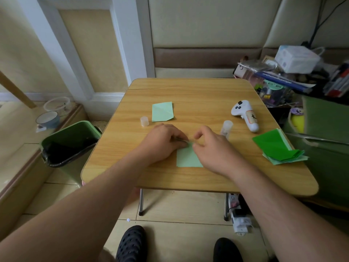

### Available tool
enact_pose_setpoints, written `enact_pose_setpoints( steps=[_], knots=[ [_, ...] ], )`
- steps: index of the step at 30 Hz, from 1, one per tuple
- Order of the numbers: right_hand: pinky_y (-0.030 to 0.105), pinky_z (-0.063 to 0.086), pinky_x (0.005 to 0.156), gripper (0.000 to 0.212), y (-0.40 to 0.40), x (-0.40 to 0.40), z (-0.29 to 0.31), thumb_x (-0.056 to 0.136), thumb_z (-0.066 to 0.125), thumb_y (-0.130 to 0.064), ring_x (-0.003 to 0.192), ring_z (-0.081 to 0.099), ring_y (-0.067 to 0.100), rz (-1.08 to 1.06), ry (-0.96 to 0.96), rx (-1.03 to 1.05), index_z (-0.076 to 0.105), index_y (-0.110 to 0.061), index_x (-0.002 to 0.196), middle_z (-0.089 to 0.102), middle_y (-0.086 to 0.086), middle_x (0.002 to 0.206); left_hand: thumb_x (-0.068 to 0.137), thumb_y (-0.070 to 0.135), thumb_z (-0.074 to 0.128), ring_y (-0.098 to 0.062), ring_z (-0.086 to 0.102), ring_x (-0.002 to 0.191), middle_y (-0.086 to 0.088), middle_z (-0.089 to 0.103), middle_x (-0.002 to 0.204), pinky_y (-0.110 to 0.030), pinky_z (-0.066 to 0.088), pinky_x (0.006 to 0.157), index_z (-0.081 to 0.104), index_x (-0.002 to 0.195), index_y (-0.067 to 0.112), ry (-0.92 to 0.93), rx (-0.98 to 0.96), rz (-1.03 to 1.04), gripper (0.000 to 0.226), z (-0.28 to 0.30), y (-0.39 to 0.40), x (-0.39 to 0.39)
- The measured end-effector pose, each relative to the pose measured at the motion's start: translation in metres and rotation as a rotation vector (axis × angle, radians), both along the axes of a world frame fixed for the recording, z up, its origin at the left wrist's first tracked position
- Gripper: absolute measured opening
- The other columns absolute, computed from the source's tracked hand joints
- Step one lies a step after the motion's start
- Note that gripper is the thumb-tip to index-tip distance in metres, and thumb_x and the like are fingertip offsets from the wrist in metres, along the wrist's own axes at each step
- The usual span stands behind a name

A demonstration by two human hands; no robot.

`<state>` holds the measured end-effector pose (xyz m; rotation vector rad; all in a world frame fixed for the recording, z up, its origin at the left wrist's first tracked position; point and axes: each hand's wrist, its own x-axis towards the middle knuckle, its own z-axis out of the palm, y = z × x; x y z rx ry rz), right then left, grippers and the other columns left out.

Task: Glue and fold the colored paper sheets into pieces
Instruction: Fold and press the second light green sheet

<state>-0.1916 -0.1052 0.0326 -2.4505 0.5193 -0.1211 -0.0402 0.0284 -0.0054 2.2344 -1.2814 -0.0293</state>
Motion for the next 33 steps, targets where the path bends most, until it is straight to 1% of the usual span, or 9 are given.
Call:
enact_pose_setpoints(
  steps=[4,8,11,16,21,23,28,30,33],
  knots=[
    [0.035,0.047,0.063,0.044,0.003,0.000,0.005,0.093,0.060,-0.038,0.084,0.060,0.019,-0.017,0.034,-0.181,0.047,-0.032,0.135,0.058,-0.006,0.083,0.088,0.030,0.080,-0.005,0.063,0.093,0.015,0.074,0.099,-0.025,0.049,0.085,0.081,0.106,0.033,0.042,0.001,0.012,0.018,0.000,0.002,0.000],
    [0.032,0.050,0.058,0.012,0.004,0.006,0.003,0.099,0.059,-0.034,0.073,0.058,0.016,-0.067,-0.013,-0.272,0.067,-0.031,0.108,0.058,-0.008,0.074,0.086,0.031,0.082,0.007,0.063,0.090,0.025,0.071,0.090,-0.007,0.045,0.077,0.080,0.099,0.036,0.159,-0.033,0.077,0.014,0.006,0.008,-0.004],
    [0.028,0.039,0.054,0.009,-0.001,0.006,0.004,0.098,0.063,-0.037,0.068,0.054,0.013,-0.114,-0.063,-0.231,0.068,-0.031,0.094,0.058,-0.009,0.067,0.087,0.027,0.083,0.014,0.060,0.087,0.025,0.071,0.084,-0.002,0.041,0.074,0.077,0.090,0.037,0.292,-0.103,0.095,0.011,0.010,0.014,-0.006],
    [0.032,0.044,0.059,0.017,-0.007,0.007,0.003,0.091,0.071,-0.040,0.072,0.060,0.018,-0.165,-0.164,-0.068,0.066,-0.029,0.079,0.061,-0.006,0.064,0.093,0.017,0.075,-0.010,0.072,0.096,0.004,0.079,0.098,-0.026,0.057,0.090,0.078,0.092,0.019,0.716,-0.343,0.031,0.003,0.013,0.022,-0.007],
    [0.018,0.040,0.068,0.016,0.001,0.010,0.005,0.092,0.076,-0.030,0.076,0.054,0.001,-0.109,-0.400,0.062,0.068,-0.029,0.078,0.059,-0.013,0.085,0.082,0.019,0.076,-0.015,0.067,0.084,-0.003,0.072,0.085,-0.032,0.053,0.085,0.068,0.081,0.012,0.994,-0.517,0.015,0.011,0.014,0.023,-0.012],
    [0.020,0.041,0.068,0.013,0.004,0.012,0.005,0.094,0.075,-0.031,0.073,0.055,0.000,-0.122,-0.427,0.143,0.069,-0.027,0.083,0.061,-0.013,0.083,0.080,0.017,0.075,-0.019,0.069,0.086,-0.006,0.070,0.083,-0.036,0.056,0.087,0.063,0.081,0.008,1.092,-0.589,-0.004,0.015,0.018,0.023,-0.014],
    [0.028,0.051,0.072,0.008,0.005,0.015,0.003,0.097,0.072,-0.034,0.082,0.065,0.006,-0.161,-0.507,0.326,0.071,-0.029,0.091,0.070,-0.011,0.084,0.084,0.022,0.072,-0.026,0.070,0.093,-0.010,0.070,0.093,-0.040,0.057,0.085,0.062,0.091,0.009,1.177,-0.660,-0.019,0.018,0.029,0.021,-0.021],
    [0.031,0.055,0.072,0.007,0.005,0.019,0.001,0.097,0.073,-0.032,0.082,0.068,0.008,-0.195,-0.559,0.407,0.072,-0.028,0.091,0.072,-0.010,0.085,0.084,0.022,0.074,-0.030,0.072,0.102,-0.016,0.073,0.104,-0.039,0.059,0.083,0.063,0.106,0.007,1.201,-0.594,-0.022,0.029,0.030,0.022,-0.025],
    [0.033,0.057,0.072,0.008,0.005,0.023,0.003,0.096,0.074,-0.027,0.085,0.070,0.013,-0.267,-0.620,0.503,0.073,-0.026,0.088,0.074,-0.006,0.087,0.083,0.014,0.079,-0.033,0.070,0.115,-0.016,0.074,0.121,-0.043,0.057,0.097,0.065,0.125,0.006,1.156,-0.425,-0.092,0.045,0.023,0.023,-0.033]
  ],
)
